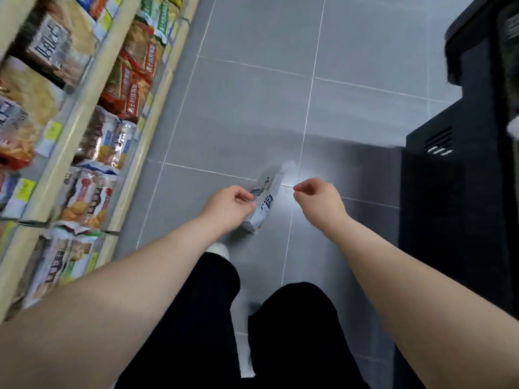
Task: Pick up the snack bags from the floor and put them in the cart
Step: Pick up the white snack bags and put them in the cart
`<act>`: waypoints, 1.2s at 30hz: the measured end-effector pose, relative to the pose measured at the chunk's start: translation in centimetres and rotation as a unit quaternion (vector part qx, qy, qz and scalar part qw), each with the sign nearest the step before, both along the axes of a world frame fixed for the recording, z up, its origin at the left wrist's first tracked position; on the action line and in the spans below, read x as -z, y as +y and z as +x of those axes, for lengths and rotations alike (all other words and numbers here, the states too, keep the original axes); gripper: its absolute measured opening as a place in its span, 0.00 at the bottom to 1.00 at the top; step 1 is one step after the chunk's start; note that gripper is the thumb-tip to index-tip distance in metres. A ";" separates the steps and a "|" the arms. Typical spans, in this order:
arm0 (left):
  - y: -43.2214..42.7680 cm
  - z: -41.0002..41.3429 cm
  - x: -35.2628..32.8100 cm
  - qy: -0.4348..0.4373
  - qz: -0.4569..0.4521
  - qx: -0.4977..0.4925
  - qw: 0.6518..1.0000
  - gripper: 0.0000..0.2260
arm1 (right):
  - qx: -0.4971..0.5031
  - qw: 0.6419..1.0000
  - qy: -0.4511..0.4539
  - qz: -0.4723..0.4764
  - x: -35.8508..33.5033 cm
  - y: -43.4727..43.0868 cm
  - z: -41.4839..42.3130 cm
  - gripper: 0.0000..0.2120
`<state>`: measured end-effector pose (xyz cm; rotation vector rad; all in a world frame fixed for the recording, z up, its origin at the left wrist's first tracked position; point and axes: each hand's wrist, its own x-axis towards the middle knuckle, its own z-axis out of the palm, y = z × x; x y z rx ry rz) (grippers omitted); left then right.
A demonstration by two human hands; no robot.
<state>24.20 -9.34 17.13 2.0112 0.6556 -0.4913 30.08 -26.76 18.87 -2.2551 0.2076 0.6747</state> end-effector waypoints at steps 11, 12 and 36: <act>-0.9 4.4 16.8 0.040 0.164 0.214 0.962 0.19 | -0.072 0.989 -0.125 -0.041 17.1 0.7 4.7 0.21; -0.9 4.3 17.6 0.036 0.167 0.210 0.963 0.18 | -0.112 0.979 -0.160 -0.053 17.8 1.0 4.8 0.25; 3.3 5.3 14.7 -0.142 -0.099 -0.118 0.978 0.03 | -0.166 0.942 -0.289 0.043 12.2 3.6 8.8 0.08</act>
